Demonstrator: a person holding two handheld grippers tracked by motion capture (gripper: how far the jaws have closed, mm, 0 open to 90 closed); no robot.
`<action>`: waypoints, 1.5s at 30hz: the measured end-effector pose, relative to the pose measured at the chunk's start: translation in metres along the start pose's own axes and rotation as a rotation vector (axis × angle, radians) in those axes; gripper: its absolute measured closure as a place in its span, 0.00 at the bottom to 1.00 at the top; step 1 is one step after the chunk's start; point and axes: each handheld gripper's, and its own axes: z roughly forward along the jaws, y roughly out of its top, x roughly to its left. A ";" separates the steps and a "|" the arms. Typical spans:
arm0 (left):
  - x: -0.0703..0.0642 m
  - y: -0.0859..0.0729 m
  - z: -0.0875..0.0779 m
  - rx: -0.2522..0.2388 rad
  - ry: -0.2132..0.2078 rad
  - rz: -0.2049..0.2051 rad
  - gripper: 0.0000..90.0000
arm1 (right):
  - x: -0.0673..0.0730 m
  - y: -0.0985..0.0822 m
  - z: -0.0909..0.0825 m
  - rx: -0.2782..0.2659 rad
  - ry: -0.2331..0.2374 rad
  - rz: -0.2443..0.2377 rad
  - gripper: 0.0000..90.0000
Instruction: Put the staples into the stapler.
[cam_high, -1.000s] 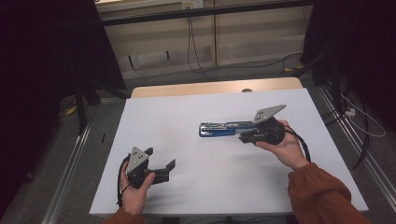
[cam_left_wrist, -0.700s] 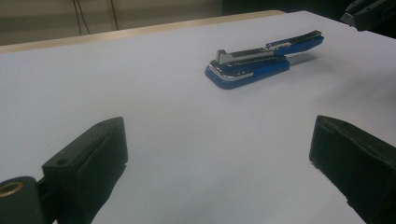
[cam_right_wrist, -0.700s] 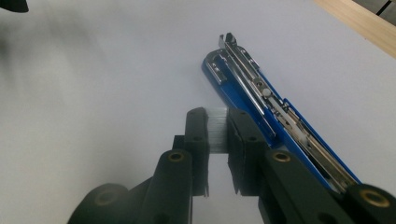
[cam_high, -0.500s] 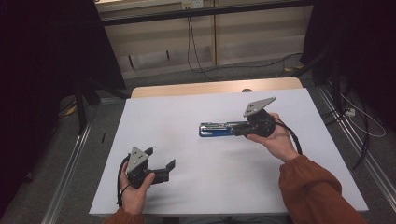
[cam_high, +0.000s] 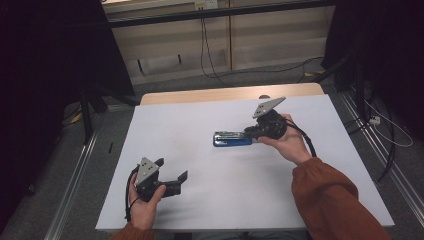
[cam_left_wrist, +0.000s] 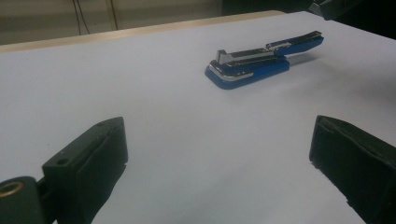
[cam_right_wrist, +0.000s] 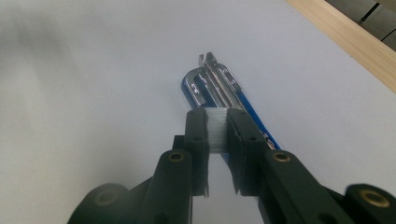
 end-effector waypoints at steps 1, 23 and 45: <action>0.000 0.000 0.000 0.000 0.000 0.000 0.05 | 0.000 0.001 0.001 -0.001 0.003 -0.004 0.88; 0.001 0.000 0.000 0.006 -0.001 0.002 0.05 | -0.009 0.021 0.030 0.028 0.049 -0.012 0.88; 0.002 0.000 -0.001 0.006 0.001 0.006 0.05 | -0.011 0.042 0.061 0.036 0.065 -0.084 0.88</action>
